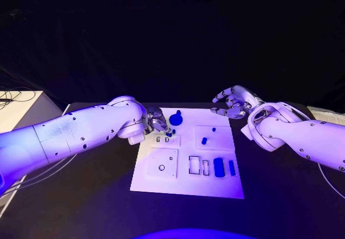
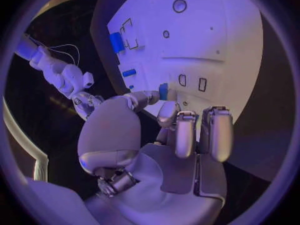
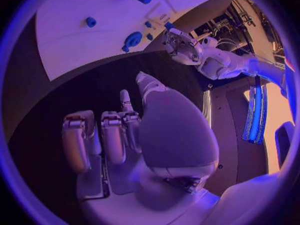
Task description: Assemble the parts on the task board
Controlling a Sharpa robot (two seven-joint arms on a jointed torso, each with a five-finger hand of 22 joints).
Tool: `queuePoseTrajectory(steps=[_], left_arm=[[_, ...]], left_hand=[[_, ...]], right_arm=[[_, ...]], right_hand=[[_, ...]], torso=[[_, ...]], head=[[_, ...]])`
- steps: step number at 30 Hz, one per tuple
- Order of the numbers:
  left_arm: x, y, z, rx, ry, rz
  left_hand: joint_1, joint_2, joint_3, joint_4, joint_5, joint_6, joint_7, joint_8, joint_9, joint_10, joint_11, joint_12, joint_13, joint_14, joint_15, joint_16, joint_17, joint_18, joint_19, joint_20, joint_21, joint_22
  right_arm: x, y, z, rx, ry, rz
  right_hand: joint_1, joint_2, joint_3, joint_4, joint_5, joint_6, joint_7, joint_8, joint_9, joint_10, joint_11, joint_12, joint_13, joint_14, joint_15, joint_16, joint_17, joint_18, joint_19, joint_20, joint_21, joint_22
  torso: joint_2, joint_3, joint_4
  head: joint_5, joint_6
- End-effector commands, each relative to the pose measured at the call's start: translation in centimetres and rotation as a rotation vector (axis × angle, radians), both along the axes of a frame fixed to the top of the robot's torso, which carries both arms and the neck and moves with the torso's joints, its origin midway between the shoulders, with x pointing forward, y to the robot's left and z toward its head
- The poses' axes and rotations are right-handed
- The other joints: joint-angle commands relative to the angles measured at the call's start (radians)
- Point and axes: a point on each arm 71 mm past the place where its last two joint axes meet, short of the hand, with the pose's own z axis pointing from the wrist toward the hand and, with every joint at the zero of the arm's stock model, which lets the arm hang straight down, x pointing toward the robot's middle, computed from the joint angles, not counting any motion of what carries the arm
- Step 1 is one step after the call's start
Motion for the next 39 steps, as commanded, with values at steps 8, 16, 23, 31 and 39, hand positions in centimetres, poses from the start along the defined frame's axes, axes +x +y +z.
queuePoseTrajectory(steps=[8, 16, 23, 31, 39], left_arm=[[0.2, 0.0, -0.8, 0.041, -0.031, -0.010], [0.2, 0.1, -1.1, 0.054, -0.023, -0.012], [0.2, 0.0, -1.4, 0.063, -0.028, -0.015], [0.0, 0.0, -1.9, 0.070, -0.016, -0.020], [0.0, 0.2, -2.0, 0.076, -0.008, -0.022]], left_hand=[[-0.001, 0.003, 0.177, -0.178, 0.004, 0.040, -0.033, -0.002, 0.184, 0.004, -0.001, 0.002, 0.000, 0.104, -0.007, 0.004, 0.263, -0.012, 0.004, -0.001, 0.006, 0.090], [-0.001, 0.003, 0.177, -0.178, 0.004, 0.040, -0.033, -0.002, 0.184, 0.004, -0.001, 0.002, 0.000, 0.104, -0.007, 0.004, 0.263, -0.012, 0.004, -0.001, 0.006, 0.090], [-0.001, 0.003, 0.178, -0.179, 0.005, 0.041, -0.033, -0.003, 0.184, 0.004, -0.002, 0.001, -0.001, 0.104, -0.007, 0.004, 0.263, -0.012, 0.004, -0.001, 0.005, 0.089], [0.000, 0.003, 0.178, -0.179, 0.005, 0.042, -0.033, -0.003, 0.184, 0.005, -0.002, 0.001, 0.000, 0.104, -0.008, 0.004, 0.263, -0.012, 0.003, -0.001, 0.005, 0.089], [0.000, 0.003, 0.178, -0.179, 0.005, 0.042, -0.033, -0.003, 0.184, 0.005, -0.002, 0.001, 0.000, 0.104, -0.008, 0.004, 0.263, -0.012, 0.003, -0.001, 0.005, 0.089]], right_arm=[[-0.1, 0.1, 0.0, -0.007, -0.008, 0.010], [-0.1, 0.1, 0.0, -0.008, -0.009, 0.010], [-0.1, 0.1, 0.1, -0.008, -0.012, 0.011], [-0.1, 0.0, 0.1, -0.007, -0.015, 0.009], [-0.1, 0.0, 0.1, -0.006, -0.016, 0.008]], right_hand=[[-0.011, 0.003, 0.002, 0.003, 0.001, -0.006, 0.000, -0.001, -0.001, 0.047, 0.007, 0.001, 0.207, 0.101, 0.008, 0.001, 0.249, -0.014, 0.105, 0.008, 0.005, 0.263], [-0.011, 0.003, 0.002, 0.003, 0.001, -0.006, 0.000, -0.001, -0.001, 0.047, 0.007, 0.001, 0.207, 0.101, 0.008, 0.001, 0.249, -0.014, 0.105, 0.008, 0.005, 0.263], [-0.011, 0.003, 0.002, 0.003, 0.001, -0.006, 0.000, -0.001, -0.001, 0.047, 0.007, 0.001, 0.207, 0.101, 0.008, 0.001, 0.249, -0.014, 0.105, 0.008, 0.005, 0.263], [-0.013, 0.002, 0.002, 0.002, 0.000, -0.006, 0.000, 0.000, -0.002, 0.045, 0.007, 0.000, 0.206, 0.100, 0.008, 0.000, 0.247, -0.014, 0.105, 0.008, 0.005, 0.263], [-0.013, 0.002, 0.002, 0.002, 0.000, -0.006, 0.000, 0.000, -0.002, 0.045, 0.007, 0.000, 0.206, 0.100, 0.008, 0.000, 0.247, -0.014, 0.105, 0.008, 0.005, 0.263]], torso=[[0.000, -0.0004, -0.0002], [0.001, -0.0005, -0.0005], [0.002, -0.0019, -0.0017], [0.001, -0.0015, 0.0002], [0.000, -0.0014, 0.0015]], head=[[0.002, -0.005], [0.003, -0.005], [0.002, -0.006], [0.000, -0.011], [0.001, -0.014]])
